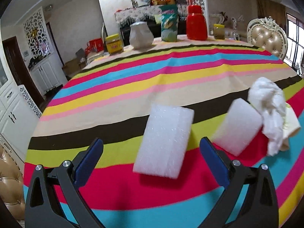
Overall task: Collect trash
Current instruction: 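Move both open tools back over the trash on the table, then grasp a white foam block with the left tool while the right grasps a white printed paper cup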
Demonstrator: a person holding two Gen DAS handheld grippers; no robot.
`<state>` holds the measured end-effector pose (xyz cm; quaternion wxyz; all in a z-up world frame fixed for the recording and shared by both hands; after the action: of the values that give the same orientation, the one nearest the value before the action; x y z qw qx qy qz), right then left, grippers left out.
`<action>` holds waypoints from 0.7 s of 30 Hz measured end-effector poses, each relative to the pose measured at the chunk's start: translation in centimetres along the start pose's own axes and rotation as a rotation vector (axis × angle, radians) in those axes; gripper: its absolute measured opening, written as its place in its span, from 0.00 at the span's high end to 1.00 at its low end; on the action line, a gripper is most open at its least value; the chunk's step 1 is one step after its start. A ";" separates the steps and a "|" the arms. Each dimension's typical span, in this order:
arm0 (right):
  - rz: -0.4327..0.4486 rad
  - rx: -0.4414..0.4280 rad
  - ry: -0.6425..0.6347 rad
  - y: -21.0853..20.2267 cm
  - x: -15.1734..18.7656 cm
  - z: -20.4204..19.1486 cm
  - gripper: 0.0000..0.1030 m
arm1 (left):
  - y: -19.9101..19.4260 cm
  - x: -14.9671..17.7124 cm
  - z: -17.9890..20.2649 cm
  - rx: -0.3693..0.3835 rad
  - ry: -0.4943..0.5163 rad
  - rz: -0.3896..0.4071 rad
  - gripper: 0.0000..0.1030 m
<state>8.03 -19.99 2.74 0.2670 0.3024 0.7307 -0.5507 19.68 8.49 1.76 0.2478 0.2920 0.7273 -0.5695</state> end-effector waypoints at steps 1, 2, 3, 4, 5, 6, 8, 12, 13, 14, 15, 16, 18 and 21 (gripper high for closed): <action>-0.004 -0.003 0.010 0.7 -0.5 -0.3 0.18 | 0.2 0.0 0.1 -0.006 -0.010 -0.005 0.05; -0.006 -0.005 0.018 1.2 -0.7 -0.8 0.18 | 0.5 -0.2 0.1 -0.007 -0.022 -0.007 0.05; -0.005 -0.010 0.022 1.7 -1.0 -1.2 0.18 | 1.0 -0.5 0.0 0.007 -0.041 -0.009 0.05; -0.003 -0.007 0.020 1.9 -1.1 -1.4 0.18 | 1.4 -0.6 -0.2 0.022 -0.059 -0.009 0.05; -0.004 0.013 0.015 2.4 -1.2 -1.7 0.18 | 1.8 -0.7 -0.3 0.039 -0.078 -0.007 0.05; -0.009 0.032 0.015 2.8 -1.2 -1.8 0.18 | 2.0 -0.4 -0.2 0.053 -0.089 -0.016 0.05; -0.019 0.036 0.034 3.6 -1.3 -2.0 0.18 | 2.6 -0.4 -0.4 0.084 -0.108 -0.034 0.05; -0.013 0.038 0.038 4.6 -1.6 -2.7 0.18 | 3.4 0.0 -0.3 0.170 -0.128 -0.077 0.05; -0.017 0.044 0.027 5.0 -1.6 -3.0 0.18 | 3.3 0.3 -0.2 0.179 -0.128 -0.093 0.05; -0.016 0.045 0.019 5.2 -1.7 -3.1 0.18 | 3.6 0.5 -0.2 0.176 -0.128 -0.110 0.05; -0.010 0.048 0.011 5.3 -1.9 -3.3 0.18 | 3.8 0.6 -0.1 0.166 -0.124 -0.126 0.05; 0.001 0.054 -0.001 5.5 -2.4 -3.4 0.18 | 3.8 0.8 0.1 0.162 -0.117 -0.134 0.05; 0.008 0.052 -0.015 5.8 -3.1 -3.6 0.18 | 3.8 0.8 0.4 0.161 -0.101 -0.133 0.05; -0.012 0.060 -0.020 6.8 -4.0 -3.5 0.18 | 3.7 0.9 0.7 0.149 -0.086 -0.133 0.05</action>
<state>15.53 -15.77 2.18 0.2619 0.3005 0.7130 -0.5768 21.70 8.58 -1.52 0.2181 0.2359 0.6894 -0.6492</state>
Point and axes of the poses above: each gripper's, at about its wrist camera, not at the fingertips, and y roughly the way its jaws point, z to its right, x to its underside, the point moved 3 cm from there along y, roughly the way its jaws point, and after that the axes turned 6 degrees about y, right-handed, at the moved point
